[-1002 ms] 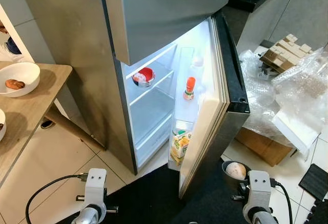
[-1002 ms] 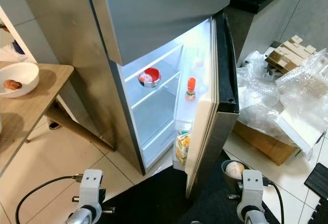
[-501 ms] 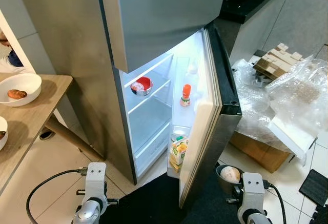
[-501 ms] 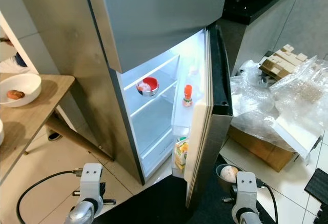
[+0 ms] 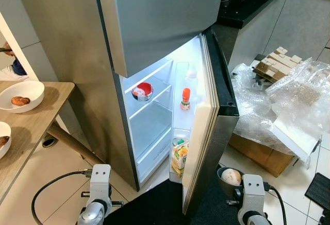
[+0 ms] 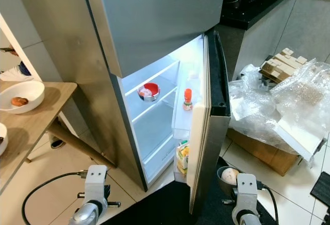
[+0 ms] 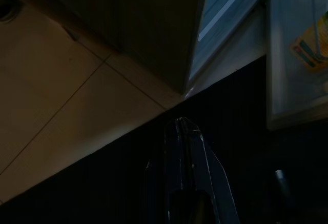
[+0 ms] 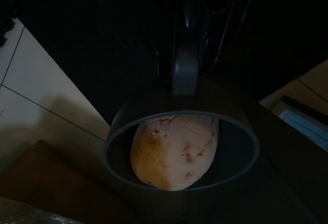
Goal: Restocking fridge
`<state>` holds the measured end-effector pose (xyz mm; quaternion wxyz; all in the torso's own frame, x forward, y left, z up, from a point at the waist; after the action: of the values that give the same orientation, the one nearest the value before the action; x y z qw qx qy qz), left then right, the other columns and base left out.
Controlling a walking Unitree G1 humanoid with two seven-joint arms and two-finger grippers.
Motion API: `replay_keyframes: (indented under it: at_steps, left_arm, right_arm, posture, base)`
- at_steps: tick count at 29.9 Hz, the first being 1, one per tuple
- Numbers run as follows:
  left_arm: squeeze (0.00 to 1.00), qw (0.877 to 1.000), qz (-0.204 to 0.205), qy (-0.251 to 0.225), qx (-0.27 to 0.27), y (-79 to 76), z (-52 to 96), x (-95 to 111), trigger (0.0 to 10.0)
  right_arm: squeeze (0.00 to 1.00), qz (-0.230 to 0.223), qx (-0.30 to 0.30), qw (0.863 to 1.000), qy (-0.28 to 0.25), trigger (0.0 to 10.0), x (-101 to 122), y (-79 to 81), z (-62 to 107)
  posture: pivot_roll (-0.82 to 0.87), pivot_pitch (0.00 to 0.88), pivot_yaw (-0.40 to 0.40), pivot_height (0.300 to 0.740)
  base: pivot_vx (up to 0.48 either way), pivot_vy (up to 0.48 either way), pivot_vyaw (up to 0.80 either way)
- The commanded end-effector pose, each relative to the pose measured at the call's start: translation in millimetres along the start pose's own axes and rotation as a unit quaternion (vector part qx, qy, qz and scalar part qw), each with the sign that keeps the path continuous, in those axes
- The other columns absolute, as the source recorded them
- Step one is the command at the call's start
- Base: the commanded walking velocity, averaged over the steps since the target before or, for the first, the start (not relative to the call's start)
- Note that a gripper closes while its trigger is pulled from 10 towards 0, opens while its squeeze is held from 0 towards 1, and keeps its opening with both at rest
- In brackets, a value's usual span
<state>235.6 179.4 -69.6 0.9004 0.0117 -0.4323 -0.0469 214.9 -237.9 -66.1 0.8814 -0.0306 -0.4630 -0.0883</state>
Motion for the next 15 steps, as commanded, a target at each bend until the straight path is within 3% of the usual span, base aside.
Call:
replay_keyframes:
  at_steps: [1, 7, 9, 15]
  left_arm:
    - [0.0, 1.0, 0.002, 0.002, -0.001, -1.1, -0.2, -0.7, 10.0]
    - [0.0, 1.0, 0.007, -0.003, 0.0, -0.9, -1.2, 2.6, 10.0]
    - [0.0, 1.0, 0.011, -0.003, 0.0, -3.1, -1.1, 1.9, 10.0]
    - [0.0, 1.0, 0.02, -0.011, 0.001, -4.6, -0.2, 1.9, 10.0]
  right_arm:
    - [0.0, 0.0, -0.007, 1.0, -0.006, 10.0, 3.5, -4.5, -0.4]
    - [0.0, 0.0, -0.016, 1.0, -0.004, 10.0, 2.8, -9.7, 0.6]
    - [0.0, 0.004, -0.015, 1.0, -0.001, 10.0, 2.5, -12.5, 1.1]
    - [0.0, 0.015, 0.001, 1.0, 0.001, 10.0, 7.6, -5.8, -3.0]
  posture:
    - [-0.19, 0.029, 0.023, 0.736]
    - [-0.19, 0.041, 0.009, 0.736]
    - [-0.16, 0.063, -0.035, 0.736]
    - [-0.15, 0.07, -0.05, 0.736]
  base:
    - [0.0, 0.0, 0.0]
    - [-0.216, 0.0, 0.0]
    - [-0.338, 0.0, 0.0]
    - [-0.386, 0.0, 0.0]
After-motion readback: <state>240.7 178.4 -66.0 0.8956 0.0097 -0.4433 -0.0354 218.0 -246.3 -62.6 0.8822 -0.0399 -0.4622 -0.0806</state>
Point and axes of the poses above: a point about 5 cm out from each wrist's last joint towards the gripper, its own z axis pointing back from the gripper into the wrist, its own x axis along the axis of the wrist's last joint, y = z × x, the point moved 2 cm from there along -z, pointing out of the wrist towards the gripper, and after that the axes turned 6 degrees about -z, right-handed, at the moved point
